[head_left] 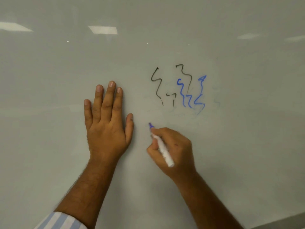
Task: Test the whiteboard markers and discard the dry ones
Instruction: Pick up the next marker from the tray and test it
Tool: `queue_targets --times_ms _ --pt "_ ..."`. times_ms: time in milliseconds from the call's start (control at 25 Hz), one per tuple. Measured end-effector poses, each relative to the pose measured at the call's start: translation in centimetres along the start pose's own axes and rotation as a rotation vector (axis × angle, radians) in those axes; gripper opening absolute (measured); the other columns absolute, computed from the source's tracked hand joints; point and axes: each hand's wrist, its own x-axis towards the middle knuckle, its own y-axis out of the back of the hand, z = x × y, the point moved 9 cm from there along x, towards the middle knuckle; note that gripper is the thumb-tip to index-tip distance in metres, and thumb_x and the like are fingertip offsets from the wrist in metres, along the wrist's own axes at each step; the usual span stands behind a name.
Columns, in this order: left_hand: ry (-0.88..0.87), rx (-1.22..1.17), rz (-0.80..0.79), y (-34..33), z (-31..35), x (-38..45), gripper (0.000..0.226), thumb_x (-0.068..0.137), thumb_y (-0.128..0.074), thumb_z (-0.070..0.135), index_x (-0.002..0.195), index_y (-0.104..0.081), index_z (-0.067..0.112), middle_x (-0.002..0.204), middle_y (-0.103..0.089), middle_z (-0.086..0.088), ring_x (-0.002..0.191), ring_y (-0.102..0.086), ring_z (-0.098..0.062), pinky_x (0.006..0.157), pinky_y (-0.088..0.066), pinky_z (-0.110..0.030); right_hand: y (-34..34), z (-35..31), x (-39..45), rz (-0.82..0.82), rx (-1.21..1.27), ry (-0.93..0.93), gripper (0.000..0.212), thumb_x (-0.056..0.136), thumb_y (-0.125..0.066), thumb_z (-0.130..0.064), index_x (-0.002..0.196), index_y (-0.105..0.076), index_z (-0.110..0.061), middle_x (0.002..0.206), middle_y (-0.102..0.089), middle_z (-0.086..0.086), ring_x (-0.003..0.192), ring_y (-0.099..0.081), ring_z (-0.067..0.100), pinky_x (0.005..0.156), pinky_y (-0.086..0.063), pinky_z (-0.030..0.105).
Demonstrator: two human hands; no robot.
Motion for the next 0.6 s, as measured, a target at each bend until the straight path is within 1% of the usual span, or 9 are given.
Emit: queue_targets --times_ms 80,120,160,240,320,400,480,520,600 --pt "-0.012 0.003 -0.006 -0.1 0.0 -0.1 0.068 0.108 -0.047 0.039 0.166 -0.026 0.011 0.174 -0.02 -0.01 0.162 -0.014 -0.032 0.131 -0.012 -0.056 1.1 1.2 -0.5 0.059 0.052 -0.063 0.014 0.087 -0.065 -0.008 0.096 -0.076 -0.006 0.081 -0.074 0.004 0.067 -0.071 0.026 0.063 -0.06 0.04" --pt "-0.011 0.009 -0.004 -0.1 0.0 -0.1 0.068 0.108 -0.047 0.039 0.166 -0.026 0.011 0.174 -0.02 -0.01 0.162 -0.014 -0.032 0.131 -0.012 -0.057 1.2 1.1 -0.9 0.029 0.039 -0.061 0.012 0.086 -0.065 -0.008 0.092 -0.075 -0.009 0.077 -0.072 0.001 0.063 -0.068 0.023 0.06 -0.058 0.037" --pt "-0.01 0.01 -0.002 0.0 0.0 -0.1 0.068 0.108 -0.047 0.039 0.166 -0.026 0.011 0.174 -0.021 -0.01 0.162 -0.015 -0.032 0.131 -0.012 -0.056 0.8 1.2 -1.6 -0.038 0.005 -0.075 0.01 0.084 -0.066 -0.01 0.087 -0.074 -0.012 0.071 -0.069 -0.005 0.058 -0.064 0.019 0.057 -0.054 0.032" --pt "-0.006 0.0 0.001 -0.1 0.0 -0.2 0.068 0.107 -0.048 0.038 0.166 -0.026 0.011 0.174 -0.021 -0.009 0.163 -0.014 -0.03 0.131 -0.011 -0.055 0.3 2.5 -3.2 -0.191 0.021 -0.231 0.008 0.08 -0.066 -0.016 0.074 -0.067 -0.022 0.06 -0.061 -0.015 0.049 -0.054 0.007 0.051 -0.041 0.022" --pt "0.002 -0.01 0.01 0.0 0.0 -0.3 0.068 0.107 -0.05 0.037 0.166 -0.027 0.011 0.174 -0.02 -0.008 0.163 -0.012 -0.027 0.132 -0.011 -0.054 0.7 3.2 -4.1 -0.307 0.053 -0.295 0.007 0.08 -0.067 -0.022 0.074 -0.068 -0.025 0.061 -0.061 -0.018 0.05 -0.056 0.006 0.052 -0.038 0.019" --pt "0.01 -0.015 0.009 0.0 0.1 -0.3 0.067 0.108 -0.049 0.036 0.166 -0.027 0.011 0.174 -0.018 -0.007 0.163 -0.01 -0.025 0.132 -0.01 -0.053 2.2 2.3 -3.2 -0.216 0.086 -0.221 0.012 0.086 -0.068 -0.02 0.09 -0.078 -0.024 0.074 -0.069 -0.016 0.062 -0.065 0.009 0.058 -0.047 0.019" --pt "0.0 -0.005 -0.012 -0.2 0.1 -0.4 0.066 0.109 -0.046 0.037 0.166 -0.024 0.011 0.174 -0.015 -0.007 0.163 -0.008 -0.026 0.132 -0.007 -0.053 2.5 0.7 -2.0 -0.084 0.061 -0.114 0.02 0.09 -0.07 -0.013 0.106 -0.081 -0.013 0.091 -0.076 -0.005 0.077 -0.072 0.014 0.07 -0.057 0.026" --pt "-0.009 0.011 -0.03 -0.4 0.1 -0.5 0.066 0.11 -0.043 0.037 0.167 -0.022 0.011 0.175 -0.014 -0.008 0.163 -0.006 -0.026 0.132 -0.006 -0.053 1.3 -0.5 -1.5 -0.091 0.028 -0.042 0.024 0.09 -0.071 -0.01 0.112 -0.08 -0.01 0.097 -0.077 0.001 0.083 -0.074 0.019 0.076 -0.06 0.03" --pt "-0.04 0.041 -0.057 -0.7 0.1 -0.6 0.066 0.111 -0.04 0.037 0.168 -0.018 0.012 0.175 -0.012 -0.009 0.163 -0.004 -0.028 0.132 -0.004 -0.054 -2.2 -3.2 -1.6 -0.204 -0.063 0.143 0.03 0.089 -0.071 -0.008 0.118 -0.079 -0.008 0.101 -0.077 0.006 0.087 -0.074 0.025 0.082 -0.062 0.035"
